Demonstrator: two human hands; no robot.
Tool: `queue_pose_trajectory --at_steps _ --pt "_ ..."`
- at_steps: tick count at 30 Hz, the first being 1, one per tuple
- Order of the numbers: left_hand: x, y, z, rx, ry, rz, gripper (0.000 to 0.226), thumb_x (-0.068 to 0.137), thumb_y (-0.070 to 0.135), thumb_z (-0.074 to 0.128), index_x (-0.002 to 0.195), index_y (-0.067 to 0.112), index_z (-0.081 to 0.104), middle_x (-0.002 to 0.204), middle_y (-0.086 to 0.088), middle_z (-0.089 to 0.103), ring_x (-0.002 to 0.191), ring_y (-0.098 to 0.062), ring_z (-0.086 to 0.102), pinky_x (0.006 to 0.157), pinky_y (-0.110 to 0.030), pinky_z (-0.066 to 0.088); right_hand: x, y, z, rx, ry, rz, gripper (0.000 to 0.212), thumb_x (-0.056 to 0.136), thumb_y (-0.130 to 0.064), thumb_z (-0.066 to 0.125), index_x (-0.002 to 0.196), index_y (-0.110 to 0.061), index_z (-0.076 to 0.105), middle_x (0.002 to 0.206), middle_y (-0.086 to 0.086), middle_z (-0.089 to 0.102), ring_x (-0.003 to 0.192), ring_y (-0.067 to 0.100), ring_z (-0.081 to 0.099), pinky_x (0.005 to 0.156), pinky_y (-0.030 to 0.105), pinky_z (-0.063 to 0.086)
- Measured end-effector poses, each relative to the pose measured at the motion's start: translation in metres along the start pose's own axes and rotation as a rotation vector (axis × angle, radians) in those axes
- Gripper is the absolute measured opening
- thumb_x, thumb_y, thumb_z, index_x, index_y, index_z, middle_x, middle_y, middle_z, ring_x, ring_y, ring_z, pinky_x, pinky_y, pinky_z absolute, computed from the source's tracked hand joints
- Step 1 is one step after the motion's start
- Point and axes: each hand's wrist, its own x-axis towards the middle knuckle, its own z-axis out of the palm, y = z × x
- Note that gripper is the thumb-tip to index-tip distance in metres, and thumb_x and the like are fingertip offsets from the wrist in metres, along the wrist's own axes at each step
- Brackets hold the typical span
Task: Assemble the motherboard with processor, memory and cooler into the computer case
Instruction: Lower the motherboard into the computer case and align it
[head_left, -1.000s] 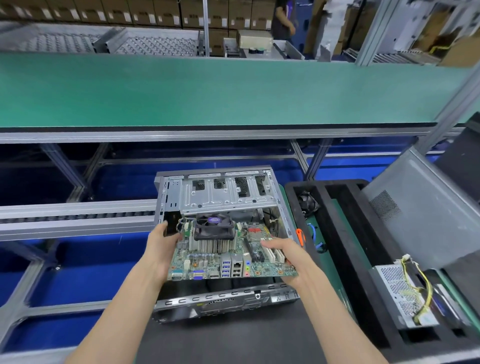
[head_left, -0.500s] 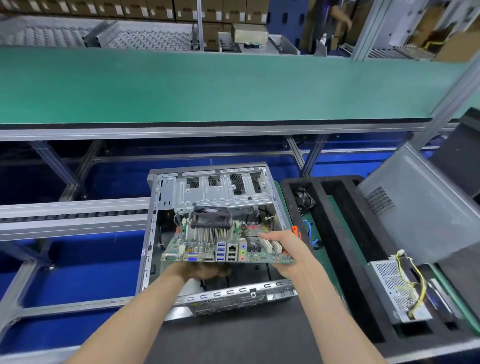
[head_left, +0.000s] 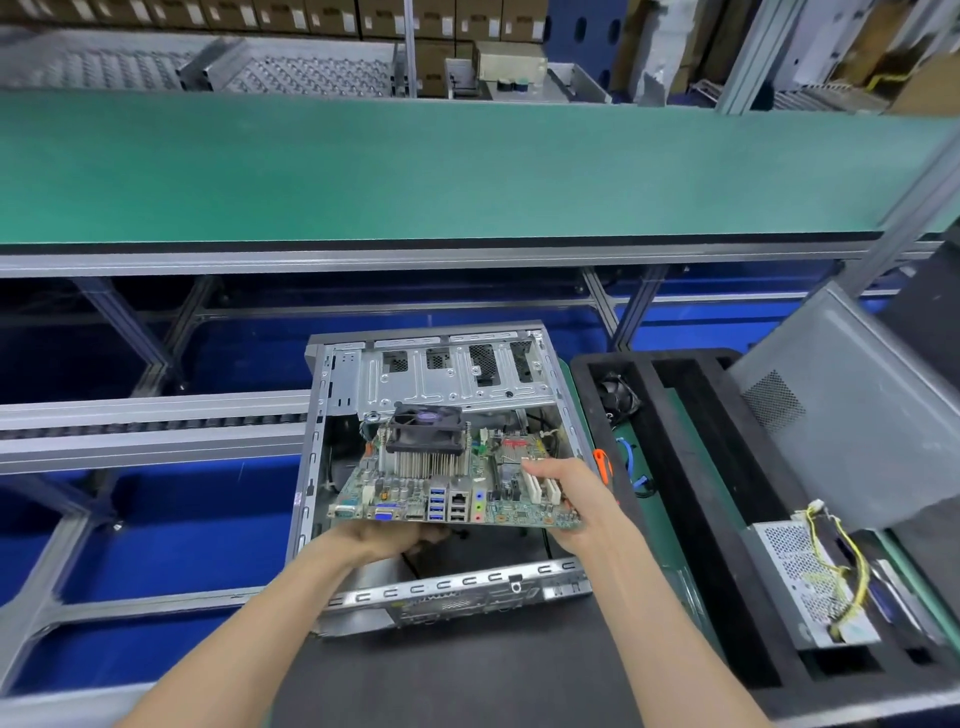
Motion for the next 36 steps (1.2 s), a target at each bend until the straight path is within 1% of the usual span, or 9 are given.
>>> queue_pose_trajectory --at_steps 3,5,7,13,16,20,25,31,36 --pt "-0.007 0.018 0.002 0.018 -0.181 0.089 0.087 0.08 0.079 0.049 0.152 0.031 0.036 0.155 0.012 0.036 0.144 -0.014 0.032 0.12 -0.035 0.017 0.005 0.0 0.002 -0.008 -0.002 -0.009 0.042 0.078 -0.021 0.08 0.112 -0.022 0.058 0.126 -0.005 0.033 0.121 0.022 0.032 0.098 0.045 0.035" --pt "-0.019 0.021 0.006 0.069 -0.146 0.03 0.049 0.09 0.066 0.05 0.132 0.042 0.055 0.127 0.027 0.054 0.116 -0.001 0.053 0.113 -0.026 0.027 0.009 0.001 0.005 -0.015 0.004 -0.015 0.048 0.077 -0.021 0.081 0.117 -0.023 0.054 0.126 -0.004 0.035 0.118 0.022 0.033 0.098 0.045 0.034" --pt "-0.023 0.013 0.006 0.048 -0.121 0.046 0.02 0.1 0.049 0.048 0.103 0.044 0.068 0.103 0.021 0.065 0.098 -0.011 0.059 0.102 -0.029 0.04 0.012 0.003 0.007 -0.029 0.0 -0.021 0.049 0.077 -0.022 0.08 0.118 -0.024 0.053 0.126 -0.003 0.036 0.117 0.022 0.034 0.097 0.044 0.034" --pt "-0.051 0.004 0.001 0.2 0.032 0.047 0.022 0.096 0.057 0.045 0.09 0.049 0.065 0.103 0.023 0.068 0.1 -0.005 0.062 0.09 -0.023 0.046 0.024 0.005 0.009 -0.072 -0.009 -0.044 0.074 0.077 -0.023 0.079 0.142 -0.025 0.045 0.136 -0.002 0.037 0.122 0.025 0.04 0.11 0.053 0.036" --pt "-0.058 0.006 0.004 0.234 0.091 0.075 0.031 0.091 0.063 0.044 0.094 0.038 0.063 0.091 0.01 0.07 0.08 -0.006 0.062 0.081 -0.026 0.048 0.027 0.004 0.009 -0.077 -0.021 -0.052 0.079 0.078 -0.022 0.078 0.147 -0.026 0.041 0.137 -0.003 0.037 0.111 0.02 0.043 0.108 0.051 0.037" --pt "-0.071 0.004 0.005 0.22 0.162 0.142 0.028 0.097 0.049 0.046 0.086 0.027 0.06 0.07 0.007 0.056 0.06 -0.01 0.044 0.061 -0.031 0.039 0.029 0.004 0.008 -0.092 -0.013 -0.07 0.082 0.079 -0.023 0.078 0.151 -0.029 0.037 0.143 -0.003 0.036 0.119 0.022 0.035 0.099 0.05 0.039" --pt "-0.092 -0.007 0.0 0.204 0.224 0.186 0.013 0.087 0.049 0.061 0.087 0.036 0.061 0.082 0.009 0.065 0.07 -0.011 0.054 0.07 -0.031 0.048 0.028 0.002 0.007 -0.143 -0.025 -0.102 0.084 0.084 -0.024 0.074 0.153 -0.035 0.029 0.159 0.001 0.025 0.142 0.031 0.025 0.1 0.056 0.032" --pt "-0.102 -0.014 -0.012 0.094 0.372 0.183 0.009 0.083 0.033 0.072 0.077 0.026 0.072 0.067 0.003 0.066 0.053 -0.005 0.038 0.054 -0.021 0.035 0.033 0.001 0.006 -0.163 -0.063 -0.168 0.09 0.087 -0.021 0.072 0.158 -0.034 0.018 0.164 0.005 0.019 0.148 0.035 0.018 0.114 0.065 0.022" --pt "-0.091 -0.003 -0.004 0.061 0.588 0.164 0.029 0.089 0.025 0.067 0.064 0.016 0.056 0.059 -0.002 0.061 0.051 -0.014 0.044 0.053 -0.025 0.044 0.04 -0.001 0.006 -0.195 -0.088 -0.257 0.093 0.087 -0.012 0.073 0.159 -0.03 0.017 0.164 0.007 0.02 0.149 0.033 0.02 0.116 0.058 0.015"
